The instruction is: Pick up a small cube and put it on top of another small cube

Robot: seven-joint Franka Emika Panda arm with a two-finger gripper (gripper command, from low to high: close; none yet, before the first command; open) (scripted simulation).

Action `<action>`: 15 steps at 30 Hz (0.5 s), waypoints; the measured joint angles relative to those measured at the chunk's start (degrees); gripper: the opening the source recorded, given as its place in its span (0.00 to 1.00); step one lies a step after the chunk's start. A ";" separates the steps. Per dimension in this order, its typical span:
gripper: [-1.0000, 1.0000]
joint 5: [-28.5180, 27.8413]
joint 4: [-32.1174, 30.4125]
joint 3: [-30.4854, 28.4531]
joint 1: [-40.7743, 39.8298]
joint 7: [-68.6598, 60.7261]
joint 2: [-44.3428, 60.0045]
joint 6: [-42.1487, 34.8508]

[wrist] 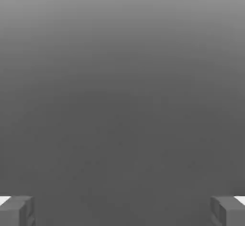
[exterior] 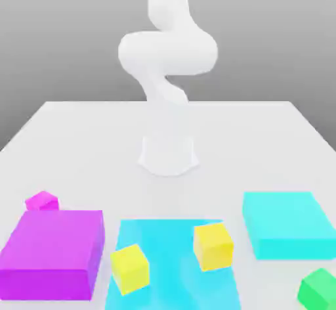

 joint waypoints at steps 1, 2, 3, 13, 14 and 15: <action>0.50 -0.32 0.17 0.77 0.12 0.17 2.25 0.54; 0.50 -0.65 0.33 1.50 0.25 0.35 4.41 1.07; 0.50 -0.99 0.48 2.23 0.37 0.53 6.52 1.58; 0.50 -5.39 2.02 8.94 2.31 3.14 27.30 6.58; 0.50 -5.93 2.17 9.48 2.64 3.47 29.38 7.07; 0.50 -6.47 2.33 10.02 2.96 3.81 31.47 7.56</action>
